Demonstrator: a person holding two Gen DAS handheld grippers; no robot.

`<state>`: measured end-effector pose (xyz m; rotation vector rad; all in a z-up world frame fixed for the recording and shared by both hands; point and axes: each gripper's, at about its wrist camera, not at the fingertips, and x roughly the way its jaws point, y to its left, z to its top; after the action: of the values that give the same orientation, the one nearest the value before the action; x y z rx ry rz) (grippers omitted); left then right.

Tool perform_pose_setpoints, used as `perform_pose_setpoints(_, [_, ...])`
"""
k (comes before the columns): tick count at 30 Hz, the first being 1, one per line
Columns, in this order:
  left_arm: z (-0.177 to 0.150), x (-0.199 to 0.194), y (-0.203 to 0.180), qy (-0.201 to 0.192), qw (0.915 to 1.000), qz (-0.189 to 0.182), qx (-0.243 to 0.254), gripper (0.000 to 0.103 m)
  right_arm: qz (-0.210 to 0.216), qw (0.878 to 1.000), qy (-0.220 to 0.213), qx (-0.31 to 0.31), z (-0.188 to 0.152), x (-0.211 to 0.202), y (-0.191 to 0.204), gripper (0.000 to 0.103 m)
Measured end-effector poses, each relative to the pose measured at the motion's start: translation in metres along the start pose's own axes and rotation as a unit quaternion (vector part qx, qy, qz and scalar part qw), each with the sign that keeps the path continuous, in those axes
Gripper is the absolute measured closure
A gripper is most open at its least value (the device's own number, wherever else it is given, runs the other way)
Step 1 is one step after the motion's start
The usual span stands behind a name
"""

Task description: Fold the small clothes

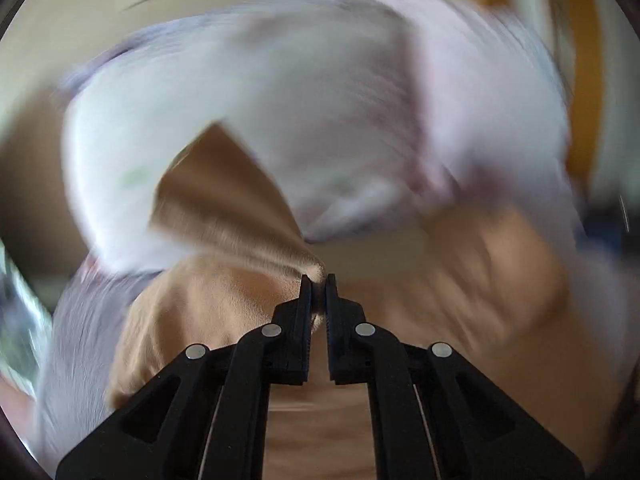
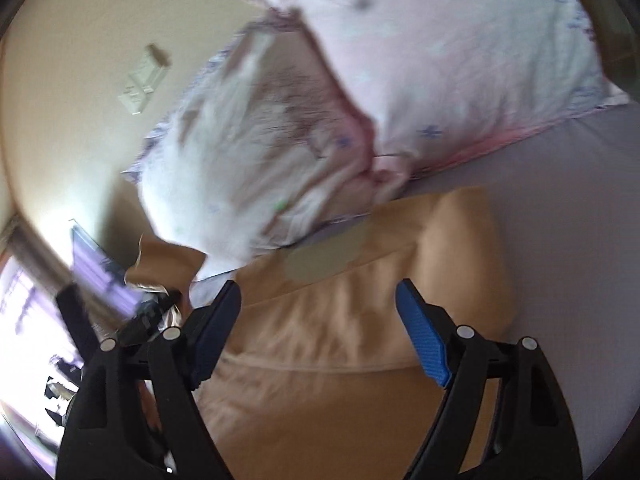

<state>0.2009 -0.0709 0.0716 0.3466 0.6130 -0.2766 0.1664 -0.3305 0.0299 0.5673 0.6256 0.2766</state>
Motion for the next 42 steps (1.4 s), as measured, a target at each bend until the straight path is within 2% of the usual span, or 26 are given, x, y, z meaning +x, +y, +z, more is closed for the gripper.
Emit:
perform_pose_setpoints(1, [-0.007, 0.007, -0.033, 0.009, 0.9984, 0.004, 0.056, 0.097, -0.004, 1.0, 0.014, 0.013, 0.001, 0.008, -0.01, 0.024])
perform_pose_setpoints(3, [-0.03, 0.014, -0.088, 0.015, 0.9867, 0.024, 0.16, 0.097, -0.004, 0.998, 0.052, 0.04, 0.003, 0.024, -0.028, 0.026])
perform_pose_setpoints(5, [-0.05, 0.002, -0.107, 0.003, 0.9783, 0.037, 0.204, 0.096, 0.0, 0.996, 0.079, 0.047, 0.005, 0.036, -0.036, 0.034])
perform_pose_setpoints(7, [-0.058, -0.015, -0.101, 0.0, 0.9795, 0.024, 0.2, 0.094, -0.008, 0.994, 0.105, 0.039, 0.005, 0.049, -0.036, 0.046])
perform_pose_setpoints(9, [-0.066, -0.032, -0.076, 0.007, 0.9858, 0.004, 0.167, 0.081, -0.023, 0.991, 0.128, 0.033, 0.004, 0.067, -0.036, 0.053])
perform_pose_setpoints(10, [-0.069, -0.038, -0.069, 0.012, 0.9882, 0.001, 0.152, 0.068, -0.027, 0.99, 0.137, 0.03, 0.002, 0.075, -0.035, 0.054])
perform_pose_setpoints(11, [-0.074, -0.042, -0.054, 0.02, 0.9905, 0.003, 0.136, 0.063, -0.031, 0.988, 0.149, 0.025, 0.0, 0.083, -0.034, 0.056])
perform_pose_setpoints(13, [-0.083, -0.045, -0.032, 0.036, 0.9925, 0.019, 0.115, 0.063, -0.035, 0.986, 0.165, 0.011, -0.006, 0.095, -0.028, 0.061])
perform_pose_setpoints(16, [-0.101, -0.045, -0.004, 0.076, 0.9932, 0.038, 0.079, 0.063, -0.046, 0.985, 0.161, -0.037, -0.017, 0.095, -0.009, 0.065])
perform_pose_setpoints(17, [-0.103, -0.044, 0.002, 0.083, 0.993, 0.042, 0.072, 0.063, -0.039, 0.984, 0.17, -0.045, -0.021, 0.097, -0.005, 0.072])
perform_pose_setpoints(19, [-0.11, -0.041, 0.013, 0.099, 0.9925, 0.046, 0.055, 0.063, -0.058, 0.982, 0.163, -0.077, -0.027, 0.097, 0.005, 0.074])
perform_pose_setpoints(20, [-0.114, -0.036, 0.019, 0.11, 0.9918, 0.047, 0.045, 0.063, -0.062, 0.98, 0.165, -0.095, -0.03, 0.098, 0.01, 0.09])
perform_pose_setpoints(21, [-0.119, -0.036, 0.021, 0.115, 0.9916, 0.044, 0.038, 0.062, -0.053, 0.978, 0.173, -0.103, -0.033, 0.099, 0.013, 0.1])
perform_pose_setpoints(24, [-0.121, -0.04, 0.029, 0.112, 0.9929, 0.038, 0.017, 0.057, -0.07, 0.982, 0.128, -0.124, -0.029, 0.085, 0.023, 0.1])
perform_pose_setpoints(26, [-0.121, -0.04, 0.031, 0.113, 0.9929, 0.035, 0.011, 0.057, -0.074, 0.989, 0.069, -0.106, -0.008, 0.064, 0.022, 0.1])
perform_pose_setpoints(28, [-0.124, -0.042, 0.03, 0.112, 0.993, 0.037, 0.011, 0.057, -0.104, 0.991, 0.004, -0.086, 0.01, 0.041, 0.013, 0.1])
perform_pose_setpoints(30, [-0.126, -0.045, 0.03, 0.11, 0.9932, 0.037, 0.009, 0.057, -0.14, 0.988, -0.016, -0.068, 0.019, 0.032, -0.002, 0.1])
perform_pose_setpoints(32, [-0.127, -0.044, 0.03, 0.11, 0.9934, 0.034, 0.003, 0.057, -0.2, 0.977, 0.024, -0.072, 0.019, 0.046, -0.019, 0.096])
perform_pose_setpoints(33, [-0.128, -0.045, 0.031, 0.11, 0.9934, 0.033, 0.0, 0.056, -0.231, 0.97, 0.042, -0.063, 0.018, 0.052, -0.029, 0.088])
perform_pose_setpoints(34, [-0.127, -0.042, 0.032, 0.11, 0.9934, 0.031, -0.001, 0.056, -0.232, 0.971, 0.037, -0.051, 0.019, 0.049, -0.033, 0.086])
perform_pose_setpoints(35, [-0.127, -0.042, 0.033, 0.111, 0.9934, 0.03, -0.004, 0.055, -0.217, 0.975, 0.022, -0.037, 0.02, 0.04, -0.035, 0.08])
perform_pose_setpoints(36, [-0.127, -0.042, 0.034, 0.111, 0.9934, 0.03, -0.006, 0.054, -0.191, 0.981, 0.0, -0.028, 0.021, 0.031, -0.034, 0.067])
perform_pose_setpoints(38, [-0.127, -0.042, 0.035, 0.111, 0.9933, 0.031, -0.01, 0.051, -0.15, 0.987, -0.017, -0.048, 0.021, 0.023, -0.022, 0.052])
perform_pose_setpoints(39, [-0.127, -0.042, 0.035, 0.111, 0.9932, 0.031, -0.012, 0.051, -0.141, 0.988, -0.009, -0.062, 0.019, 0.028, -0.015, 0.051])
perform_pose_setpoints(41, [-0.127, -0.041, 0.036, 0.111, 0.9932, 0.029, -0.017, 0.051, -0.123, 0.988, 0.047, -0.079, 0.011, 0.05, -0.01, 0.048])
perform_pose_setpoints(42, [-0.127, -0.042, 0.037, 0.11, 0.9934, 0.026, -0.021, 0.051, -0.124, 0.986, 0.077, -0.075, 0.008, 0.058, -0.017, 0.042])
